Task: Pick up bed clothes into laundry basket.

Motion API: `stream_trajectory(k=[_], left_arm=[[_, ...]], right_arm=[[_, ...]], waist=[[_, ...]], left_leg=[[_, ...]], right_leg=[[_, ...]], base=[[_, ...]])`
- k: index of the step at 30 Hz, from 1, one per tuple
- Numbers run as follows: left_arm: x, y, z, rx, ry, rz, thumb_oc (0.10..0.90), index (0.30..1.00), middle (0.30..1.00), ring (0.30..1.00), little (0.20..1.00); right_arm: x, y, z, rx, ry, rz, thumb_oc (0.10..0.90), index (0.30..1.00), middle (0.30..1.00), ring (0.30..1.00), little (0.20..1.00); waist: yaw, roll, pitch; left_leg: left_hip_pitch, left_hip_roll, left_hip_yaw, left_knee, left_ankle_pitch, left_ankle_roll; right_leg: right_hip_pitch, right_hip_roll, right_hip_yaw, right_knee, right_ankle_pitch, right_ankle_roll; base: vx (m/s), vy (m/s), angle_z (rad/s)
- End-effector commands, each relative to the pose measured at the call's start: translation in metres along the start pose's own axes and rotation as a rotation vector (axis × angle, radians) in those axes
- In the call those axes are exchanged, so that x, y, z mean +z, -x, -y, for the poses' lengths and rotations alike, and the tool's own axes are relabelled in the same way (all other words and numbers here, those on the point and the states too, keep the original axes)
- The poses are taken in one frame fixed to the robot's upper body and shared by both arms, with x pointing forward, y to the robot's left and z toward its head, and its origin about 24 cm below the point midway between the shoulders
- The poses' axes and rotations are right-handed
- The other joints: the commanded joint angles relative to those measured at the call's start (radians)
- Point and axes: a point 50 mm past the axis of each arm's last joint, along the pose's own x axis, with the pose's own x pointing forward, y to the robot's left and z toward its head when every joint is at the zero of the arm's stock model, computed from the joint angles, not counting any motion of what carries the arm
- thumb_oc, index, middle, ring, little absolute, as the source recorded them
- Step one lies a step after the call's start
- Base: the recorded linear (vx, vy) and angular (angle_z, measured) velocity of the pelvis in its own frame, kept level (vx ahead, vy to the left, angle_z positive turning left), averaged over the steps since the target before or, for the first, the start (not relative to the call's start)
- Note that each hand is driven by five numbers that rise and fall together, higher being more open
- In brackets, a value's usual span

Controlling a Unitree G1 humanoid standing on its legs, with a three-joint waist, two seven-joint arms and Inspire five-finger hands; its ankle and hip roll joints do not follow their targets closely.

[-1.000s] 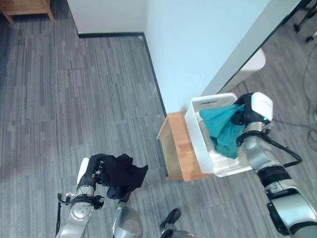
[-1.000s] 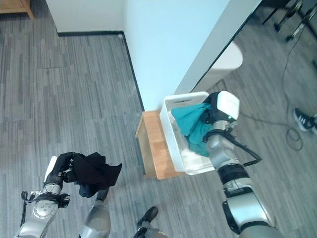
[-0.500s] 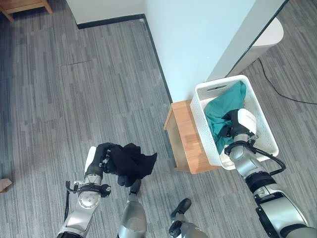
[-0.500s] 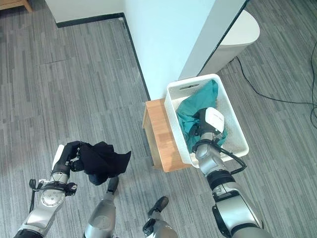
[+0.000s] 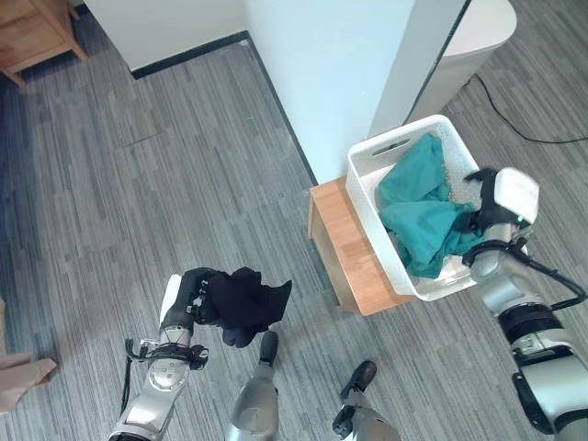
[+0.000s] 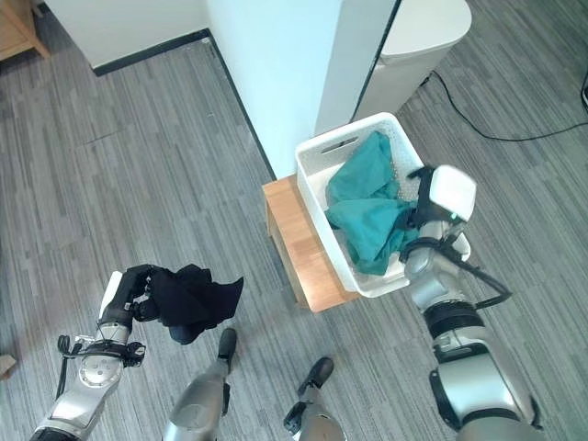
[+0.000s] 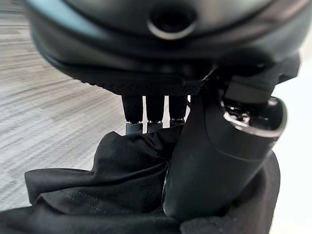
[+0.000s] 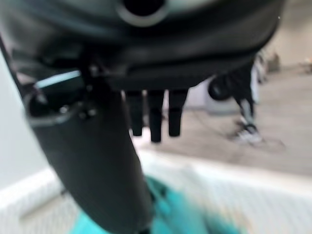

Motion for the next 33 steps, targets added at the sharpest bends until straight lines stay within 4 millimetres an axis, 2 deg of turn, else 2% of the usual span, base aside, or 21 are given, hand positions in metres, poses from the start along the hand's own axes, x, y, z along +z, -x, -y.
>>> stream_trajectory(k=[1,5,7,10,11,12,13,14,15,16,17,19,20,21,23,24,25,29,30,31,33], left_arm=[[0.029,-0.004,0.001,0.009,0.026,0.189,0.4,0.3,0.3,0.3,0.3],[0.023,-0.002,-0.003,0.036,0.023,0.154,0.4,0.3,0.3,0.3,0.3],[0.016,0.002,-0.008,0.075,0.022,0.121,0.4,0.3,0.3,0.3,0.3],[0.01,0.004,-0.016,0.119,0.014,0.092,0.4,0.3,0.3,0.3,0.3],[0.01,0.004,-0.017,0.118,0.013,0.092,0.4,0.3,0.3,0.3,0.3],[0.01,0.004,-0.021,0.142,0.021,0.085,0.4,0.3,0.3,0.3,0.3],[0.009,0.005,-0.021,0.14,0.019,0.084,0.4,0.3,0.3,0.3,0.3],[0.01,0.005,-0.025,0.17,0.021,0.081,0.4,0.3,0.3,0.3,0.3],[0.01,0.005,-0.025,0.169,0.02,0.082,0.4,0.3,0.3,0.3,0.3],[0.012,0.004,-0.029,0.2,0.028,0.089,0.4,0.3,0.3,0.3,0.3],[0.012,0.004,-0.029,0.2,0.028,0.089,0.4,0.3,0.3,0.3,0.3],[0.02,0.002,-0.037,0.236,0.028,0.129,0.4,0.3,0.3,0.3,0.3],[0.031,0.001,-0.041,0.253,0.023,0.18,0.4,0.3,0.3,0.3,0.3],[0.032,0.001,-0.041,0.254,0.023,0.18,0.4,0.3,0.3,0.3,0.3],[0.042,-0.001,-0.042,0.265,0.021,0.228,0.4,0.3,0.3,0.3,0.3],[0.051,-0.005,-0.039,0.258,0.017,0.27,0.4,0.3,0.3,0.3,0.3],[0.051,-0.005,-0.04,0.259,0.016,0.27,0.4,0.3,0.3,0.3,0.3],[0.084,-0.015,-0.03,0.227,-0.007,0.413,0.4,0.3,0.3,0.3,0.3],[0.084,-0.015,-0.03,0.227,-0.007,0.414,0.4,0.3,0.3,0.3,0.3],[0.1,-0.021,-0.024,0.205,-0.02,0.481,0.4,0.3,0.3,0.3,0.3],[0.114,-0.025,-0.02,0.198,-0.03,0.537,0.4,0.3,0.3,0.3,0.3]], right_arm=[[0.024,-0.027,0.058,-0.267,-0.033,0.12,0.8,0.9,0.9,0.9,0.9],[0.025,-0.008,0.05,-0.257,-0.143,0.146,0.8,0.9,0.9,0.9,0.9],[0.014,0.019,0.031,-0.213,-0.263,0.108,0.8,0.9,0.9,0.9,0.9],[0.003,0.045,0.012,-0.132,-0.366,0.064,0.8,0.9,0.9,0.9,0.9],[0.003,0.045,0.012,-0.132,-0.366,0.062,0.8,0.9,0.9,0.9,0.9],[-0.007,0.062,-0.002,-0.05,-0.423,0.021,0.8,0.9,0.9,0.9,0.9],[-0.007,0.063,-0.002,-0.048,-0.424,0.02,0.8,0.9,0.9,0.9,0.9],[-0.021,0.081,-0.015,0.0,-0.526,-0.067,0.8,0.9,0.9,0.9,0.9],[-0.022,0.081,-0.015,0.0,-0.527,-0.068,0.8,0.9,0.9,0.9,0.9],[-0.042,0.104,-0.032,0.042,-0.576,-0.193,0.8,0.9,0.9,0.9,0.9],[-0.042,0.104,-0.032,0.042,-0.577,-0.193,0.8,0.9,0.9,0.9,0.9],[-0.06,0.13,-0.052,0.116,-0.578,-0.305,0.8,0.9,0.9,0.9,0.9],[-0.076,0.159,-0.075,0.222,-0.545,-0.42,0.8,0.9,0.9,0.9,0.9],[-0.076,0.158,-0.075,0.222,-0.546,-0.419,0.8,0.9,0.9,0.9,0.9],[-0.095,0.198,-0.103,0.385,-0.447,-0.544,0.8,0.9,0.9,0.9,0.9],[-0.105,0.24,-0.124,0.566,-0.338,-0.619,0.8,0.9,0.9,0.9,0.9],[-0.105,0.239,-0.124,0.565,-0.339,-0.617,0.8,0.9,0.9,0.9,0.9],[-0.122,0.337,-0.147,0.972,-0.107,-0.743,0.8,0.9,0.9,0.9,0.9],[-0.122,0.337,-0.147,0.972,-0.108,-0.743,0.8,0.9,0.9,0.9,0.9],[-0.13,0.376,-0.144,1.106,-0.032,-0.811,0.8,0.9,0.9,0.9,0.9],[-0.136,0.404,-0.137,1.191,0.033,-0.866,0.8,0.9,0.9,0.9,0.9]], waist=[[-0.012,-0.033,-0.088],[-0.035,-0.047,-0.119],[-0.059,-0.051,-0.142],[-0.08,-0.055,-0.165],[-0.078,-0.056,-0.165],[-0.095,-0.059,-0.174],[-0.093,-0.06,-0.176],[-0.109,-0.06,-0.186],[-0.109,-0.062,-0.187],[-0.127,-0.059,-0.194],[-0.127,-0.06,-0.195],[-0.151,-0.054,-0.198],[-0.171,-0.048,-0.2],[-0.171,-0.049,-0.201],[-0.191,-0.041,-0.204],[-0.21,-0.034,-0.205],[-0.21,-0.036,-0.205],[-0.244,-0.021,-0.203],[-0.244,-0.022,-0.204],[-0.263,-0.012,-0.2],[-0.282,-0.003,-0.198]], left_leg=[[-0.014,-0.015,0.035,-0.011,-0.063,0.01],[0.033,-0.016,0.045,-0.011,-0.086,0.017],[0.071,-0.017,0.055,-0.011,-0.102,0.025],[0.11,-0.016,0.074,-0.011,-0.119,0.034],[0.108,-0.017,0.075,-0.011,-0.115,0.036],[0.125,-0.014,0.087,-0.011,-0.12,0.041],[0.126,-0.014,0.088,-0.011,-0.12,0.041],[0.149,-0.008,0.099,-0.011,-0.13,0.04],[0.146,-0.01,0.099,-0.011,-0.125,0.041],[0.161,-0.004,0.105,-0.011,-0.133,0.039],[0.158,-0.005,0.105,-0.011,-0.129,0.04],[0.17,-0.002,0.109,-0.011,-0.136,0.039],[0.179,0.0,0.115,-0.011,-0.136,0.04],[0.176,-0.001,0.116,-0.011,-0.132,0.042],[0.185,0.001,0.127,-0.011,-0.134,0.043],[0.195,0.004,0.137,-0.011,-0.138,0.041],[0.192,0.003,0.138,-0.011,-0.134,0.042],[0.204,0.007,0.148,-0.011,-0.133,0.036],[0.203,0.007,0.148,-0.011,-0.133,0.036],[0.215,0.01,0.153,-0.011,-0.137,0.033],[0.219,0.011,0.161,-0.011,-0.135,0.033]], right_leg=[[0.1,-0.085,-0.002,0.007,-0.124,0.105],[0.137,-0.083,0.006,0.007,-0.129,0.106],[0.163,-0.081,0.019,0.007,-0.134,0.107],[0.18,-0.083,0.037,0.007,-0.135,0.108],[0.178,-0.084,0.037,0.007,-0.131,0.107],[0.182,-0.083,0.049,0.007,-0.131,0.108],[0.182,-0.084,0.05,0.007,-0.13,0.108],[0.196,-0.081,0.057,0.007,-0.136,0.108],[0.194,-0.082,0.057,0.007,-0.133,0.107],[0.204,-0.081,0.062,0.007,-0.14,0.106],[0.201,-0.082,0.062,0.007,-0.136,0.106],[0.206,-0.078,0.07,0.007,-0.141,0.105],[0.208,-0.076,0.081,0.007,-0.14,0.104],[0.204,-0.077,0.081,0.007,-0.136,0.103],[0.204,-0.074,0.097,0.007,-0.135,0.102],[0.208,-0.07,0.11,0.007,-0.139,0.102],[0.204,-0.071,0.111,0.007,-0.136,0.101],[0.207,-0.062,0.133,0.007,-0.141,0.096],[0.206,-0.062,0.133,0.007,-0.141,0.096],[0.211,-0.058,0.144,0.007,-0.147,0.097],[0.204,-0.055,0.159,0.007,-0.144,0.096]], base=[[0.04,0.015,-0.15],[0.06,0.006,-0.09],[0.06,0.006,-0.05],[0.05,0.01,-0.18],[0.07,0.009,-0.19],[0.01,0.003,-0.24],[0.07,-0.004,-0.31],[0.03,-0.001,-0.35],[0.06,-0.017,-0.29],[0.01,-0.011,-0.21],[0.03,-0.024,-0.22],[0.01,-0.021,-0.14],[-0.01,-0.019,-0.15],[-0.01,-0.017,-0.18],[0.0,-0.02,-0.14],[-0.02,-0.036,-0.17],[-0.01,-0.037,-0.28],[-0.02,-0.03,-0.2],[-0.02,-0.023,-0.1],[-0.01,-0.017,-0.13],[-0.01,-0.016,-0.05]])
